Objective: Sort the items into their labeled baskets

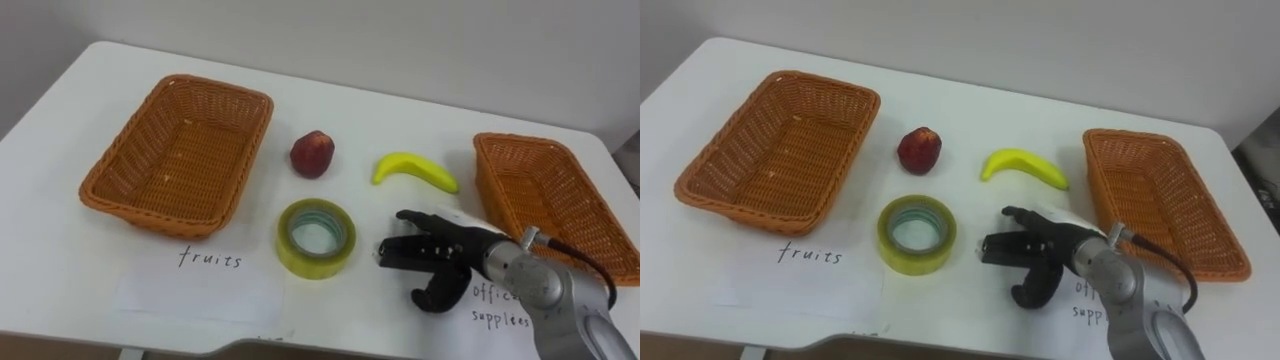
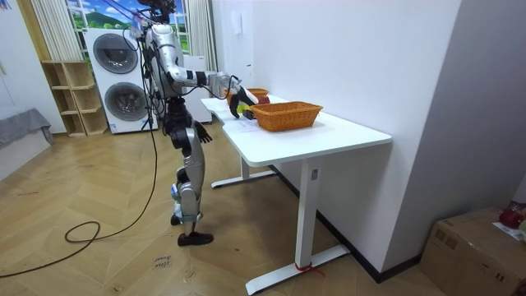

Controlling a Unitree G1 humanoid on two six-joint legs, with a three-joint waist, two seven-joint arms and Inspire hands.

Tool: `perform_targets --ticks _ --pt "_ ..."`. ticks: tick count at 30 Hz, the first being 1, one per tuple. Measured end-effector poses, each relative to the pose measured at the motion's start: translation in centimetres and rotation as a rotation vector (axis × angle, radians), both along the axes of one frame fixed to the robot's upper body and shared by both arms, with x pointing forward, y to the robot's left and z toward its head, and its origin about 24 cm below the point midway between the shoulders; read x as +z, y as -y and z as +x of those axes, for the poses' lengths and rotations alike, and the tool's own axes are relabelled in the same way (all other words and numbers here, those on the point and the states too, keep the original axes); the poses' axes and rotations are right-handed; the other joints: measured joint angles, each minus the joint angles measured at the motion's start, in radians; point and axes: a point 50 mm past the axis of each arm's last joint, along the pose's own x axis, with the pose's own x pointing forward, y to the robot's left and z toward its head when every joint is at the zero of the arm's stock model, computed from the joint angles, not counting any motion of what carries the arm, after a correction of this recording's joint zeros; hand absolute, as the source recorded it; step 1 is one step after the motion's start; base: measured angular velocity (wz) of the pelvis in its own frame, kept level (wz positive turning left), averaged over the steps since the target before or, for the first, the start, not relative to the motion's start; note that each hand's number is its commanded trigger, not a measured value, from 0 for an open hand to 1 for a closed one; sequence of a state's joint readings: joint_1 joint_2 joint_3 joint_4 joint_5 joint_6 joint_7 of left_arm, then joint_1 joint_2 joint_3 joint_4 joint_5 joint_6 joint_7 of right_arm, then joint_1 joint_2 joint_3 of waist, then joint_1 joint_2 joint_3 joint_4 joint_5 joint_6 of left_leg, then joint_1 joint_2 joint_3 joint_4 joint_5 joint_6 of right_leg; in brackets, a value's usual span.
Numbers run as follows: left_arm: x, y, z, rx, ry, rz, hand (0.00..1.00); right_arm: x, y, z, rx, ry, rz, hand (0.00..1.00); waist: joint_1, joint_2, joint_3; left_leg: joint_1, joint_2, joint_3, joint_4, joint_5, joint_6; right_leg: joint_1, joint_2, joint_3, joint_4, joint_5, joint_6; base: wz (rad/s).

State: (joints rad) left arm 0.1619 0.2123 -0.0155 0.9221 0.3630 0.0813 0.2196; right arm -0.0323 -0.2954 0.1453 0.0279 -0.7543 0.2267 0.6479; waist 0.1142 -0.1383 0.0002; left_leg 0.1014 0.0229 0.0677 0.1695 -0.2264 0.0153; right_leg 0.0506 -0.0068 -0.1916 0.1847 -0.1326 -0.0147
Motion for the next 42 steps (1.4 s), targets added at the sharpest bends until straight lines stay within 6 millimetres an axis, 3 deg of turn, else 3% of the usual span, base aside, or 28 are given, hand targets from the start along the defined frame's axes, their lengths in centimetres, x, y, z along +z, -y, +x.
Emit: perform_targets --ticks 1,2,23,42 --pt "0.0 0.0 0.0 0.003 -0.002 0.007 0.00 0.0 0.0 0.0 -0.004 -0.003 -0.001 0.61 0.000 0.000 0.0000 0.000 0.000 0.000 0.000 0.000 0.000 0.000 0.000 0.000 0.000 0.000 0.000 0.00" --pt "0.0 -0.1 -0.1 0.004 -0.002 0.010 0.00 0.0 0.0 0.0 -0.005 -0.004 -0.001 1.00 0.000 0.000 0.0000 0.000 0.000 0.000 0.000 0.000 0.000 0.000 0.000 0.000 0.000 0.000 0.000 0.00" --pt "0.1 0.0 0.1 0.000 0.010 0.049 0.00 0.7 -0.6 1.3 -0.030 0.130 -0.099 1.00 0.004 0.002 -0.0004 -0.002 0.000 -0.005 -0.003 0.000 0.000 -0.001 0.000 -0.005 -0.003 0.000 0.000 0.00" --pt "0.1 0.3 0.2 0.001 0.017 0.042 0.00 0.7 -0.8 1.2 -0.042 0.115 -0.026 1.00 0.001 0.006 -0.0003 -0.003 0.001 0.007 -0.006 0.000 0.000 -0.001 0.003 0.004 -0.013 0.001 0.000 0.00"
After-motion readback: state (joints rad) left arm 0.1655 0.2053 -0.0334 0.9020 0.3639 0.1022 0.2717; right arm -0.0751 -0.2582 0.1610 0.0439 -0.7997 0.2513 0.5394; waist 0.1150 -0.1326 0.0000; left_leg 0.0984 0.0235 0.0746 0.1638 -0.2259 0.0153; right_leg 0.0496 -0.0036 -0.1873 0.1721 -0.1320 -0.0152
